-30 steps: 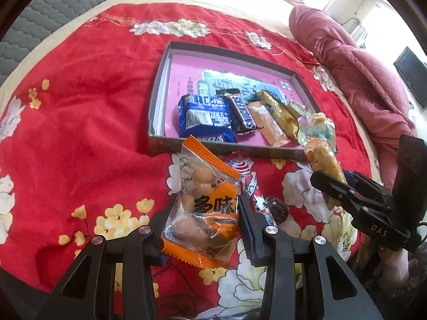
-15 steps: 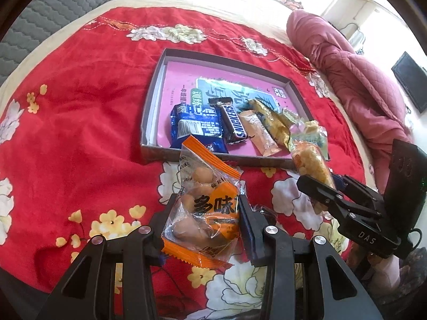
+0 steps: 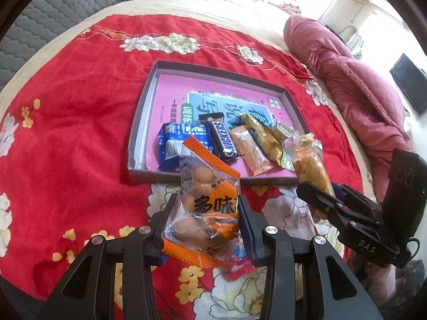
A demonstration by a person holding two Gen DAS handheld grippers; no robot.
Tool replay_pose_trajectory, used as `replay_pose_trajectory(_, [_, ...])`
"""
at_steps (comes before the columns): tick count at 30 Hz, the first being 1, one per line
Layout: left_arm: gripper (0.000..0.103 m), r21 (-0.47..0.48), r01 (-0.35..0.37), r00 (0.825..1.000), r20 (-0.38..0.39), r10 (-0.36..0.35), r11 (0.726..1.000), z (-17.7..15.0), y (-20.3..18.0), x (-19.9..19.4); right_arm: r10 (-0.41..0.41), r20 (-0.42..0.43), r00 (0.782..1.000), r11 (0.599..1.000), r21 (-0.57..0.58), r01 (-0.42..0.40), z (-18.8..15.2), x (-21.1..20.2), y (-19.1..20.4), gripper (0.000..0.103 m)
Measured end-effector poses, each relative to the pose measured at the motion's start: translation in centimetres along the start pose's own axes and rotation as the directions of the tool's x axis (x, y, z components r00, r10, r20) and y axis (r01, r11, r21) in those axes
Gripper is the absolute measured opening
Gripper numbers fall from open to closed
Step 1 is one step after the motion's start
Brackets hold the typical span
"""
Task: Organize snacks
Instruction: 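Carry the orange nut bag over the tray with the left gripper while the right carries the puffed-snack bag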
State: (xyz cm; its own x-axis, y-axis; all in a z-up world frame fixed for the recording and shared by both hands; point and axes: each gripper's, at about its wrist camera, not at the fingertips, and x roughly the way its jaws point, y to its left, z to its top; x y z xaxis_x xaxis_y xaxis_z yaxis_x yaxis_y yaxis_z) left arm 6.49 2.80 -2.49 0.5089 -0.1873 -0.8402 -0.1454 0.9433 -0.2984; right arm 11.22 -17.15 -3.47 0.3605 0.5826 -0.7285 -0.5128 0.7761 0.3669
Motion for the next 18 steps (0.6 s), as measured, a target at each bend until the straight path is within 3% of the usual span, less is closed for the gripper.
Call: replay_pose_trajectory(18, [0.044,0.016,-0.005,1.000,0.019,0.005,1.000,1.7,-1.6,0.6,-0.034,0.043,0.998,0.998,0.046,0.032,1.9,-0.8,-2.3,0.046])
